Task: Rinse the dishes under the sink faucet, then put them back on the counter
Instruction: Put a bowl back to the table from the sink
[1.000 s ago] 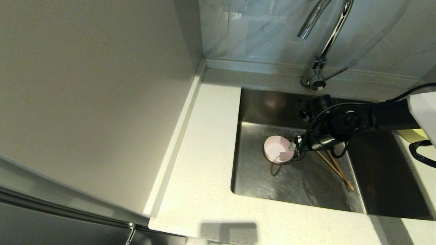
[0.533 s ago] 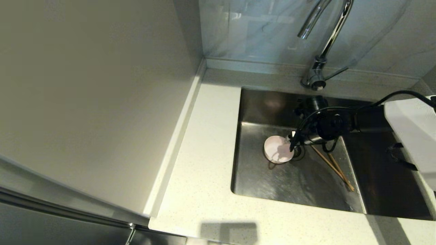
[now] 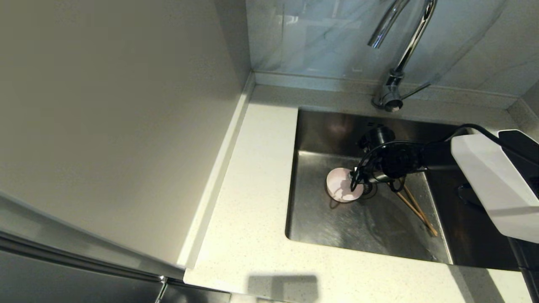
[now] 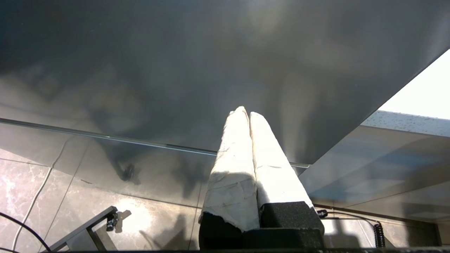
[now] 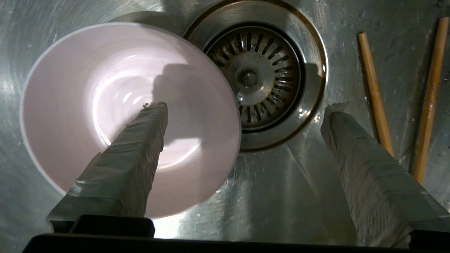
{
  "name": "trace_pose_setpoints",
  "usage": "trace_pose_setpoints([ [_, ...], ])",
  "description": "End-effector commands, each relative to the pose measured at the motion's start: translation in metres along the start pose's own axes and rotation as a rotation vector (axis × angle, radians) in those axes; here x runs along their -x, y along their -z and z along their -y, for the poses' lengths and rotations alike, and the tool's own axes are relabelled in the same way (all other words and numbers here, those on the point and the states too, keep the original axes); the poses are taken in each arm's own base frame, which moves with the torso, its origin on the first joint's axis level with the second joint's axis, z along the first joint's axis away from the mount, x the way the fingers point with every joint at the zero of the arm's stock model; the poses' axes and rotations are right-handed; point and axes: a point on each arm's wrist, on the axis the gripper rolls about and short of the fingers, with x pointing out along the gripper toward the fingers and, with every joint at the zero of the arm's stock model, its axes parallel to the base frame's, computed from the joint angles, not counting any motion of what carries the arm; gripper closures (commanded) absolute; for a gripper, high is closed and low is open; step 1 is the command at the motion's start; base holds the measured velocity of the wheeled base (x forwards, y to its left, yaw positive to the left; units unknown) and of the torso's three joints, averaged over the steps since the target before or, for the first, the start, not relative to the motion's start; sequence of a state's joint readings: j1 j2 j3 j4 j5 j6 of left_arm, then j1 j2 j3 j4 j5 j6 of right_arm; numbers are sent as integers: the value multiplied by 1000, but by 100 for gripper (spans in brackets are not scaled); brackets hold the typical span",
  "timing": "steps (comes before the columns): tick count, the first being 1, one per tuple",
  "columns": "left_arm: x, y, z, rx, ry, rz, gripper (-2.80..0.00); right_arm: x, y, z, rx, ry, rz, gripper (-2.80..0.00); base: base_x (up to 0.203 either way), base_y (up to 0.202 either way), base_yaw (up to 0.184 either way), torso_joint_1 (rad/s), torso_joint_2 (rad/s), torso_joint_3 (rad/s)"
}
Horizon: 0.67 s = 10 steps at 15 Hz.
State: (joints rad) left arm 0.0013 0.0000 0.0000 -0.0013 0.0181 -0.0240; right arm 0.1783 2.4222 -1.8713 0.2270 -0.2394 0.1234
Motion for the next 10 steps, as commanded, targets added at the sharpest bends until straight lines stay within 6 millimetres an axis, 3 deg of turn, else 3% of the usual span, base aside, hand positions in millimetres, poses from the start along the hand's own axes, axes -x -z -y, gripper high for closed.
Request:
trace_pose_setpoints([
  [1,0,0,0,1,0,3,0,-13,5,-2,3,4,-15,-280,0,0,0,0,0,0],
  [5,0,0,0,1,0,3,0,-23,4,-3,3,9,-4,-280,0,0,0,0,0,0],
  [6,0,0,0,1,0,3,0,-24,5,-4,10,9,-5,0,0,0,0,0,0,0],
  [10,0,0,0,1,0,3,0,-22,3,-3,14,7,-1,0,0,0,0,0,0,0],
])
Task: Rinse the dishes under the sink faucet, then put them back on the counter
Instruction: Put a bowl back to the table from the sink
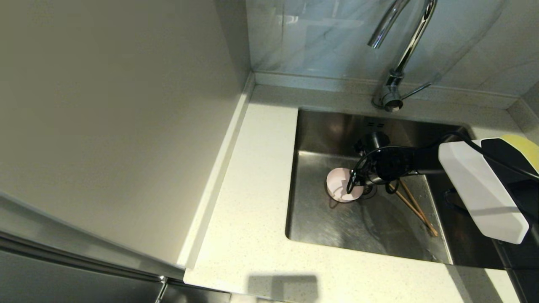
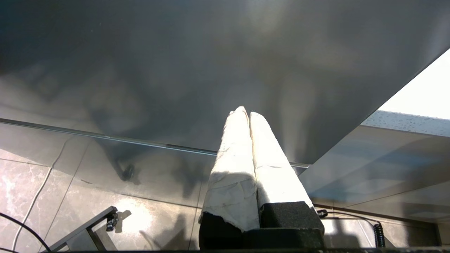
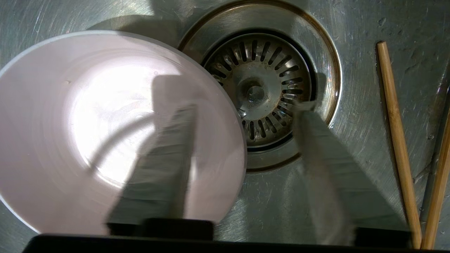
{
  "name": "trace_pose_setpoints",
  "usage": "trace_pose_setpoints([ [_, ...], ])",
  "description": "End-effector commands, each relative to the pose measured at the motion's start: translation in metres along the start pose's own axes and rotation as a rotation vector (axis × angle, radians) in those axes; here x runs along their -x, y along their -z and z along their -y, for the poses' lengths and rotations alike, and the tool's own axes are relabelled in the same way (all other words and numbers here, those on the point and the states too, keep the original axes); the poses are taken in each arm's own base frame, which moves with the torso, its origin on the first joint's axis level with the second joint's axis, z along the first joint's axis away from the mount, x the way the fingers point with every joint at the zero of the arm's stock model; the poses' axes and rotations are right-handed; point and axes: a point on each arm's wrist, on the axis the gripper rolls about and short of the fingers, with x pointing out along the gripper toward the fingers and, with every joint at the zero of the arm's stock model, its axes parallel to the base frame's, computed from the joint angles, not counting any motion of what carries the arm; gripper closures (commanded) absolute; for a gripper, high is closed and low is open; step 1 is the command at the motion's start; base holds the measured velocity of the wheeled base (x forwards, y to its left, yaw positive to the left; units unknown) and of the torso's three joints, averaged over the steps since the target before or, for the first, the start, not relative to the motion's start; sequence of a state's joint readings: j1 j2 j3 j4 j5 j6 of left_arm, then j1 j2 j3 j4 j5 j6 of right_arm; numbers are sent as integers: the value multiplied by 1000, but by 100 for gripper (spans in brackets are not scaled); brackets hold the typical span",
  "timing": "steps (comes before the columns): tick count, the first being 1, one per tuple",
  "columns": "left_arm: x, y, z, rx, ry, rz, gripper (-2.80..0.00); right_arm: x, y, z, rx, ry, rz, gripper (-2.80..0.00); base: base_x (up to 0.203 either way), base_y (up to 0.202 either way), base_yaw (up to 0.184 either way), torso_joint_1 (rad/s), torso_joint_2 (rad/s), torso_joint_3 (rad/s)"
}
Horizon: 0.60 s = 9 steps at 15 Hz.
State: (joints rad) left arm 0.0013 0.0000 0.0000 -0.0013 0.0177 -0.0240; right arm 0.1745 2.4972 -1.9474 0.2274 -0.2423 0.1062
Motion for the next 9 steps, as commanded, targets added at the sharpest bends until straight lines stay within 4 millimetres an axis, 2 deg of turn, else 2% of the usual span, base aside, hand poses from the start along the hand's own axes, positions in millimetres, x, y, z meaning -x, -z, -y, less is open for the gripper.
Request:
trace_pose_setpoints([
  [1,0,0,0,1,-1,3,0,1,-1,0,-1,1,1,0,0,0,0,0,0,0],
  [9,0,0,0,1,-1,3,0,11,-5,6,-12,12,11,0,0,0,0,0,0,0],
])
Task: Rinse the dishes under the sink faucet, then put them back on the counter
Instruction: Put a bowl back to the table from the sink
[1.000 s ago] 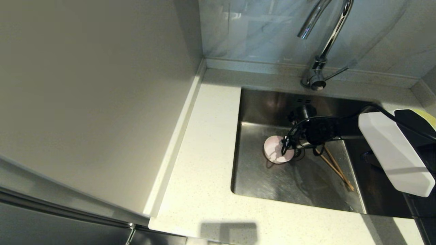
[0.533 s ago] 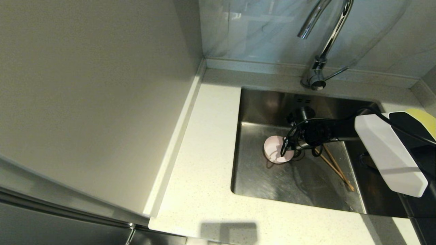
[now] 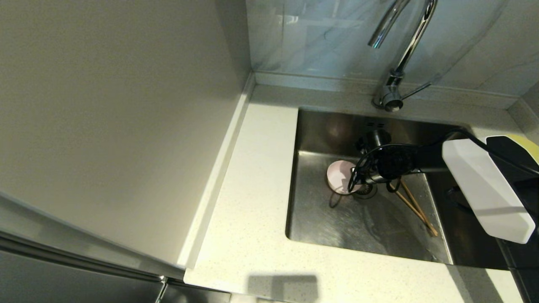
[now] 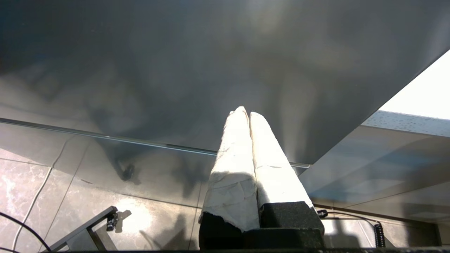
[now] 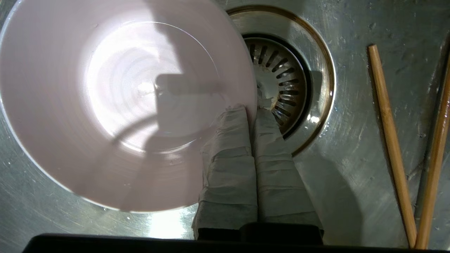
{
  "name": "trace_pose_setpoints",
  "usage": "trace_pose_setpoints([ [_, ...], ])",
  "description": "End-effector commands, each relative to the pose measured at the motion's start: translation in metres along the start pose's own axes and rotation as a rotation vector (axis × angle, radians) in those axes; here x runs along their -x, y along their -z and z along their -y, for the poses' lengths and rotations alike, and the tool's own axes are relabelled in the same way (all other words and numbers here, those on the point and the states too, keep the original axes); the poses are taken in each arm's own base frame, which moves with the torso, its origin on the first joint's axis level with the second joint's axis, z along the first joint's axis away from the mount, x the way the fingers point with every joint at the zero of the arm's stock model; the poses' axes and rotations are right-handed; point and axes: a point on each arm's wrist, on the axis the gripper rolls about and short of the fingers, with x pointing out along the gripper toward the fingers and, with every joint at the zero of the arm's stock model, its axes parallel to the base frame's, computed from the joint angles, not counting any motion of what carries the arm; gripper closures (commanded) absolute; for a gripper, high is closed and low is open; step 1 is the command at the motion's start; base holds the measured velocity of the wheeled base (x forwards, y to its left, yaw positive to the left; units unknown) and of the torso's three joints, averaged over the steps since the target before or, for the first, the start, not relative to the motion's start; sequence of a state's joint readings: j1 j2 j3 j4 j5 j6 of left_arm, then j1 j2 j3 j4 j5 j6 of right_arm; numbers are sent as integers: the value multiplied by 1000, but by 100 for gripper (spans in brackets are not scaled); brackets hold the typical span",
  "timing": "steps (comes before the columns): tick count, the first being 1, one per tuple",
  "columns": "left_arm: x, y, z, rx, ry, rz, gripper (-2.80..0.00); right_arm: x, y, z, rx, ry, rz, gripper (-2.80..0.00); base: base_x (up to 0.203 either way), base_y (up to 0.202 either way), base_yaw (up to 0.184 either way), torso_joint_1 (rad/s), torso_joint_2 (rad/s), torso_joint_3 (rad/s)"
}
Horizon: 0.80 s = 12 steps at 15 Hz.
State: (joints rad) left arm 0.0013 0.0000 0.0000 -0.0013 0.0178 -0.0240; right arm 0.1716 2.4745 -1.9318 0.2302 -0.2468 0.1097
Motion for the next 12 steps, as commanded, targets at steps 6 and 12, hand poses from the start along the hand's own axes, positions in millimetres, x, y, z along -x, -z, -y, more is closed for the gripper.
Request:
trace_pose_setpoints([
  [6,0,0,0,1,-1,3,0,24,-20,36,-50,52,48,0,0,0,0,0,0,0],
  [12,0,0,0,1,-1,3,0,51,-30,61,-59,83,77,0,0,0,0,0,0,0],
])
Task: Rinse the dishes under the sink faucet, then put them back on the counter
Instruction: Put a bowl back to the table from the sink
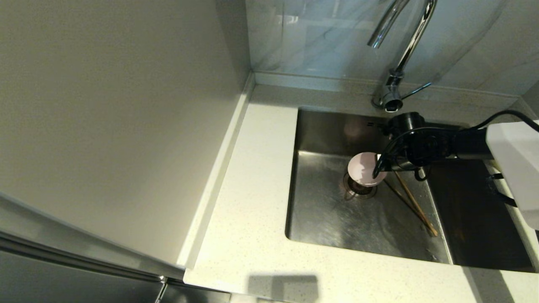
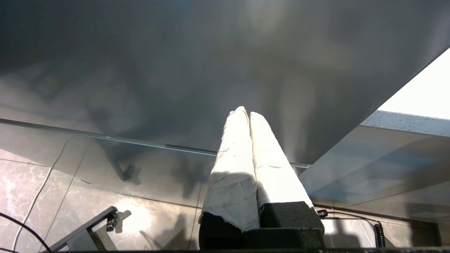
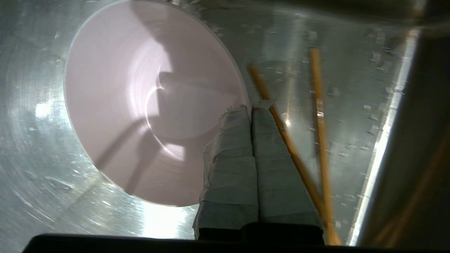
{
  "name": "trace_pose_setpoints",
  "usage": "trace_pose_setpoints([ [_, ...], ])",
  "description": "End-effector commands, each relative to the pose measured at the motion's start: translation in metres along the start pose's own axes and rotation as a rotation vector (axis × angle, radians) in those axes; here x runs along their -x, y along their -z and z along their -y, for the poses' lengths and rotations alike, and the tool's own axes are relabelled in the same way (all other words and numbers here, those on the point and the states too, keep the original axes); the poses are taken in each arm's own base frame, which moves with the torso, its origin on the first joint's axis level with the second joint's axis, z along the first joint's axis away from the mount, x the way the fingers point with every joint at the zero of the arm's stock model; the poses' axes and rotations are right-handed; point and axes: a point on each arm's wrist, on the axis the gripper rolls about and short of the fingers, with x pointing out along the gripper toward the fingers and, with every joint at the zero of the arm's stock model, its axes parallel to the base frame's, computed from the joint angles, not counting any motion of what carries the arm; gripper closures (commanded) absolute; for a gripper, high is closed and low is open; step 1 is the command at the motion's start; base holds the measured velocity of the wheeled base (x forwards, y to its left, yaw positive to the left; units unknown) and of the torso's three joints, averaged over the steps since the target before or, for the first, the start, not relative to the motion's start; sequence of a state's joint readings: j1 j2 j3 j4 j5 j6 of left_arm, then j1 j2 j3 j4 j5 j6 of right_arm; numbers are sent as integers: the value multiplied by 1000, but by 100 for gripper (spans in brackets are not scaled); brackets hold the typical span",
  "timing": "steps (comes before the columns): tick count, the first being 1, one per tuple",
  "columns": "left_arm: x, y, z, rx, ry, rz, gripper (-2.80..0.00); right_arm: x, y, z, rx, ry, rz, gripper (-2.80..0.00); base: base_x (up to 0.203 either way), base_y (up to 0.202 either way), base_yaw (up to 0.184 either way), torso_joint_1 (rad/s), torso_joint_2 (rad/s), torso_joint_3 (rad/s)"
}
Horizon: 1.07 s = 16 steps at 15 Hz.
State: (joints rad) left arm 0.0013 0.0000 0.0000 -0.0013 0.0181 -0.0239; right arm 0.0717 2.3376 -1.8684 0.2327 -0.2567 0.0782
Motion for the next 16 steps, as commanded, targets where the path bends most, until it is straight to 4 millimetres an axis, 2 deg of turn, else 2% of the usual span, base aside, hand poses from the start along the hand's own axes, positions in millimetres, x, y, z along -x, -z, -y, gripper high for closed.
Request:
trace_pose_setpoints([
  [1,0,0,0,1,0,3,0,15,-6,12,-16,13,16,0,0,0,0,0,0,0],
  [4,0,0,0,1,0,4,0,35,-12,32,-14,39,32,0,0,0,0,0,0,0],
  [8,0,0,0,1,0,3,0,81,-17,68,11,86,63,0,0,0,0,0,0,0],
  [12,0,0,0,1,0,3,0,148,-22,100,52,140,144,0,0,0,0,0,0,0],
  [16,0,0,0,1,0,3,0,217,-22,117,59,178,259,0,0,0,0,0,0,0],
])
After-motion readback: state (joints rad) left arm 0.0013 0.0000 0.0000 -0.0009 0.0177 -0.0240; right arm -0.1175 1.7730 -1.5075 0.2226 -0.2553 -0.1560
